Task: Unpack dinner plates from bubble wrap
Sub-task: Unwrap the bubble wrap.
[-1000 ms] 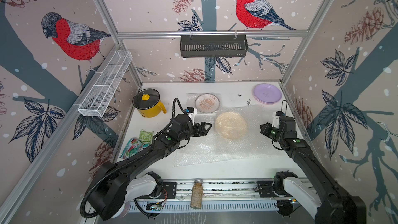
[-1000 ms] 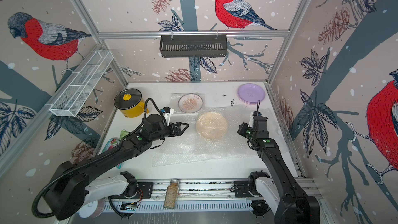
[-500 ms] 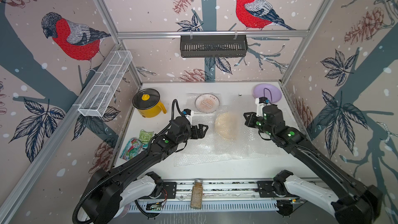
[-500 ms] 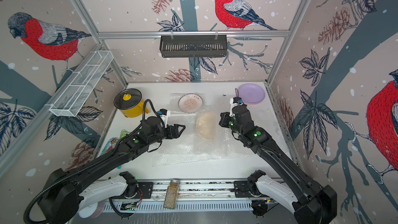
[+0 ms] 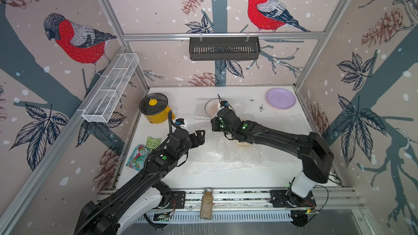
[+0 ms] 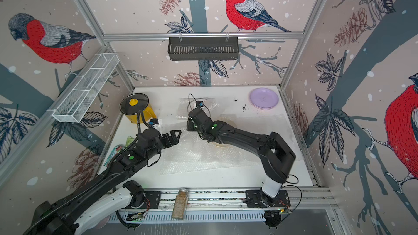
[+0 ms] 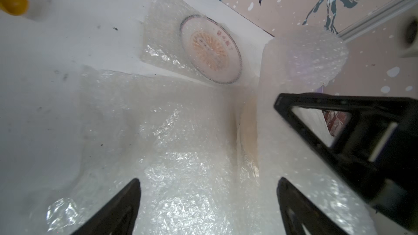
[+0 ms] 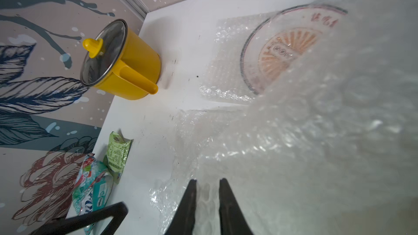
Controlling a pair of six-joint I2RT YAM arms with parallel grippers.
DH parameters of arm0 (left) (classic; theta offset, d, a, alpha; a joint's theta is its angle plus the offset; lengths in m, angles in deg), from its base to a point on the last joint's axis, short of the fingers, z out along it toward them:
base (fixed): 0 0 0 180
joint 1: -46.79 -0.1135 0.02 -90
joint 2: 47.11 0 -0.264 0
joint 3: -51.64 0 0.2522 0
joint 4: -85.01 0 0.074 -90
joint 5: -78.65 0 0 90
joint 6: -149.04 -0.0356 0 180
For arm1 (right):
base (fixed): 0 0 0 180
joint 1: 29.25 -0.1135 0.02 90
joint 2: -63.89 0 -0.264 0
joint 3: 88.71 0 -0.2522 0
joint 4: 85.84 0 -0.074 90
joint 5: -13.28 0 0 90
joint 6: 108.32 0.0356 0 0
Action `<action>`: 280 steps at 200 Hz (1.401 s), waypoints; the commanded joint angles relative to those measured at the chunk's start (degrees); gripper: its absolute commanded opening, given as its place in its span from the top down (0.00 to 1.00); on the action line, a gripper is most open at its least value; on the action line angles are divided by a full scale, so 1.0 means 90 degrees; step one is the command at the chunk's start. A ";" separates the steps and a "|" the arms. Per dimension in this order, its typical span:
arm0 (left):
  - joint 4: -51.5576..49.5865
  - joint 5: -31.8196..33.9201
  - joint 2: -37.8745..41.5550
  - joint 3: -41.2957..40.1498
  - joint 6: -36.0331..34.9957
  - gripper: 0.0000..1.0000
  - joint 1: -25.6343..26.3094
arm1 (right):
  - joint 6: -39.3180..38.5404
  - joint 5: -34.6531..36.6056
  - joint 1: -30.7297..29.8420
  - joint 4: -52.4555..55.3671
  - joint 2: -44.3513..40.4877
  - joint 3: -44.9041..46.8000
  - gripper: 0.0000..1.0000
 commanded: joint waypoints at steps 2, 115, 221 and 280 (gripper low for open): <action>-0.0275 0.0537 0.0444 -0.0132 0.0220 0.05 -0.0143 | -0.0070 -0.0556 -0.0064 -0.0008 0.0618 -0.0630 0.70; 0.0845 -0.1311 -0.0413 0.0055 -0.1053 0.05 0.0282 | -0.1048 -0.0040 0.0683 0.1564 -0.2560 0.0977 0.21; 0.1016 -0.1007 -0.4244 0.1185 -0.1654 0.05 0.1866 | 0.0275 0.0601 0.0134 0.1521 -0.3740 0.4242 0.09; 0.0766 -0.0259 -0.4660 0.0964 -0.1249 0.08 0.1864 | 0.0931 0.1625 -0.0253 0.1822 -0.2327 0.3863 0.22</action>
